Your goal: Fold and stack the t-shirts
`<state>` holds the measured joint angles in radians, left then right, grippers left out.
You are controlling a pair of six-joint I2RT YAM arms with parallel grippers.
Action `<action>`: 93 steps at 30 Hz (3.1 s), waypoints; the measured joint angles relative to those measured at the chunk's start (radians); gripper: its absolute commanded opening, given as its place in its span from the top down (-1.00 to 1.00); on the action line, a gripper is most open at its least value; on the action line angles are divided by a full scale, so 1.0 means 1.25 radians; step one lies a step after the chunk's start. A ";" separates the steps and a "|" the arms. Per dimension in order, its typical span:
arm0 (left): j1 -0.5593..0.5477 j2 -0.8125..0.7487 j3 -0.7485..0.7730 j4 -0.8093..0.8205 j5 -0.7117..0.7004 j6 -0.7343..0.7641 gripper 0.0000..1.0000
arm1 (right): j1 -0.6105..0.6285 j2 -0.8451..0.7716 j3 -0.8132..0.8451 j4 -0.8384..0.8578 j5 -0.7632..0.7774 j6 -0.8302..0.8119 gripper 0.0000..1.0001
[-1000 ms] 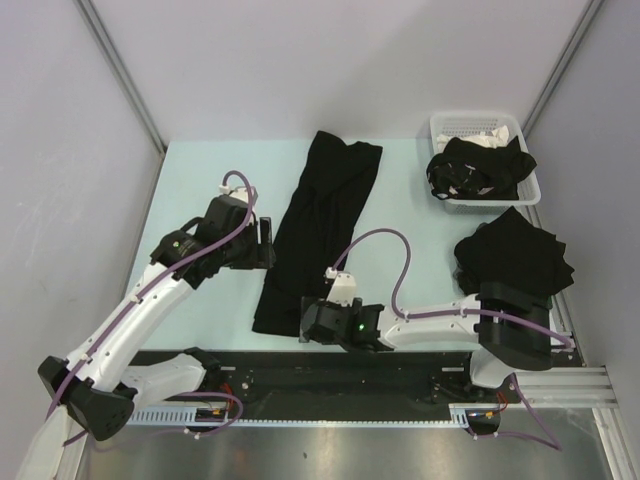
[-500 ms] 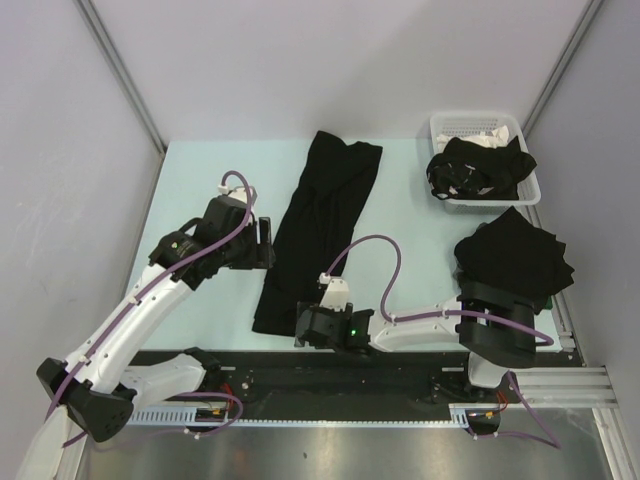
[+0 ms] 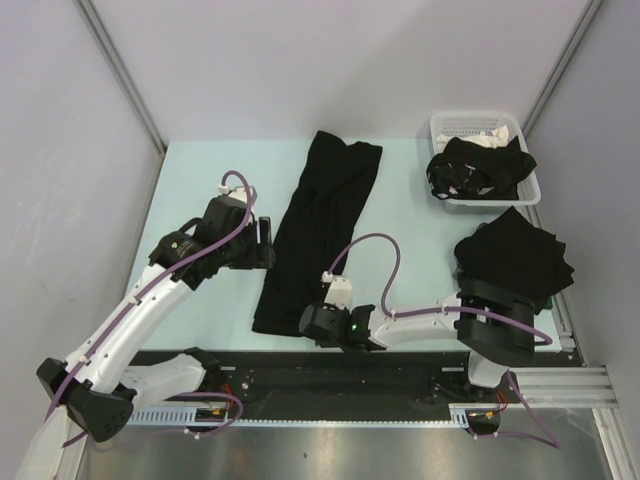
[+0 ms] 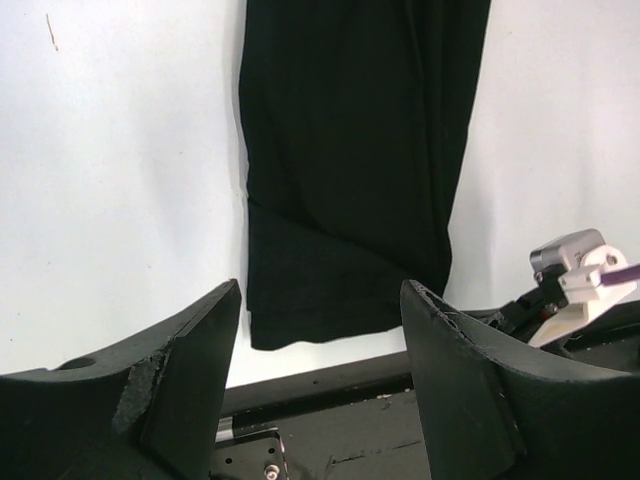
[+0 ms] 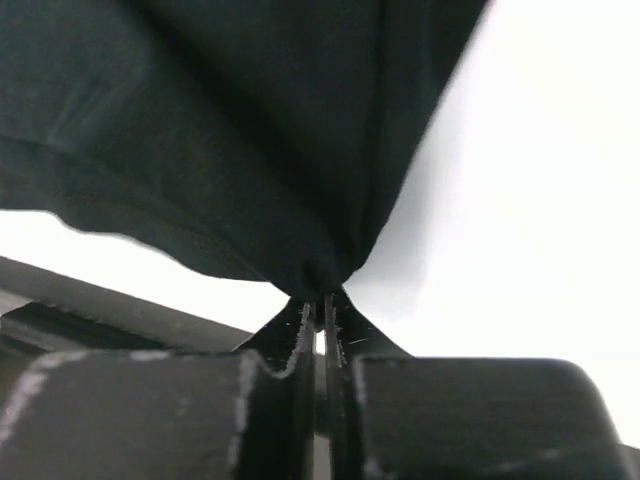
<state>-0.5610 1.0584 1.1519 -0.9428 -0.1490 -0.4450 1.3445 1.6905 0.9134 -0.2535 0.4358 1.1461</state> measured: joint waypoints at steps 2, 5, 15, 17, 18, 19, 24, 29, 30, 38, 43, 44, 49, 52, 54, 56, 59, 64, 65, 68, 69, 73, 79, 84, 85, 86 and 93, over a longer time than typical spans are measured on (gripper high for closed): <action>0.000 0.000 0.000 0.003 0.003 0.000 -0.41 | -0.011 -0.006 0.000 -0.020 -0.003 -0.005 1.00; 0.000 0.000 0.000 0.013 0.007 0.000 -0.42 | -0.027 -0.031 0.000 -0.049 -0.006 -0.016 1.00; 0.000 0.001 0.000 0.037 0.023 0.000 -0.42 | -0.081 -0.111 0.000 -0.150 -0.026 -0.040 1.00; 0.000 0.002 0.000 0.040 0.024 0.000 -0.42 | -0.099 -0.112 0.000 -0.169 -0.041 -0.039 1.00; 0.000 0.003 0.001 0.041 0.025 0.000 -0.42 | -0.109 -0.112 0.000 -0.181 -0.050 -0.038 1.00; 0.000 0.005 0.002 0.041 0.026 0.000 -0.42 | -0.117 -0.112 0.000 -0.194 -0.058 -0.037 1.00; 0.000 0.018 0.013 0.049 0.037 0.000 -0.42 | -0.140 -0.115 0.000 -0.257 -0.079 -0.016 1.00; 0.000 0.033 0.018 0.059 0.043 0.000 -0.42 | -0.133 -0.165 -0.001 -0.310 -0.091 0.026 1.00; 0.000 0.036 0.018 0.060 0.045 0.000 -0.42 | -0.129 -0.185 -0.001 -0.321 -0.092 0.039 1.00; 0.000 0.057 0.018 0.077 0.067 0.000 -0.41 | -0.105 -0.308 -0.001 -0.375 -0.104 0.146 1.00; 0.000 0.059 0.018 0.081 0.080 0.000 -0.41 | -0.095 -0.299 -0.001 -0.395 -0.118 0.184 1.00; 0.000 0.059 0.018 0.082 0.081 0.000 -0.41 | -0.095 -0.288 -0.001 -0.398 -0.126 0.190 1.00; 0.000 0.059 0.018 0.089 0.102 0.000 -0.41 | -0.088 -0.226 -0.001 -0.408 -0.150 0.206 1.00; 0.000 0.058 0.007 0.103 0.123 0.001 -0.41 | -0.086 -0.209 -0.001 -0.410 -0.156 0.208 1.00; 0.000 0.053 -0.023 0.120 0.137 0.000 -0.41 | -0.088 -0.198 -0.001 -0.410 -0.159 0.206 1.00; 0.000 0.043 -0.069 0.132 0.153 -0.003 -0.41 | -0.090 -0.185 -0.001 -0.409 -0.163 0.201 1.00; 0.000 0.016 -0.150 0.143 0.173 -0.024 -0.40 | -0.104 -0.159 -0.001 -0.407 -0.176 0.183 1.00; -0.001 -0.076 -0.305 0.152 0.231 -0.088 -0.38 | -0.135 -0.134 -0.001 -0.402 -0.196 0.149 1.00; -0.002 -0.093 -0.332 0.161 0.243 -0.101 -0.39 | -0.140 -0.130 -0.001 -0.400 -0.200 0.143 1.00; -0.007 -0.133 -0.399 0.166 0.275 -0.133 -0.39 | -0.154 -0.119 -0.001 -0.395 -0.211 0.125 1.00; -0.009 -0.142 -0.411 0.166 0.282 -0.141 -0.38 | -0.158 -0.116 -0.001 -0.392 -0.215 0.120 1.00; -0.019 -0.163 -0.451 0.190 0.313 -0.180 -0.39 | -0.175 -0.104 -0.001 -0.381 -0.231 0.096 1.00; -0.036 -0.148 -0.524 0.258 0.345 -0.235 -0.36 | -0.209 -0.100 -0.001 -0.375 -0.244 0.065 1.00; -0.074 -0.078 -0.561 0.301 0.353 -0.264 -0.35 | -0.233 -0.100 -0.001 -0.376 -0.251 0.040 1.00; -0.093 -0.059 -0.561 0.313 0.352 -0.269 -0.35 | -0.238 -0.100 -0.001 -0.375 -0.253 0.036 1.00; -0.106 -0.042 -0.561 0.325 0.351 -0.274 -0.35 | -0.243 -0.100 -0.001 -0.376 -0.255 0.032 1.00; -0.153 0.040 -0.556 0.380 0.338 -0.295 -0.33 | -0.268 -0.100 -0.001 -0.373 -0.268 0.010 1.00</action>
<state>-0.7517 1.1084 0.4572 -0.4679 0.2733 -0.8135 1.0100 1.5654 0.9127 -0.7200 0.1009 1.1587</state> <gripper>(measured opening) 0.674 0.021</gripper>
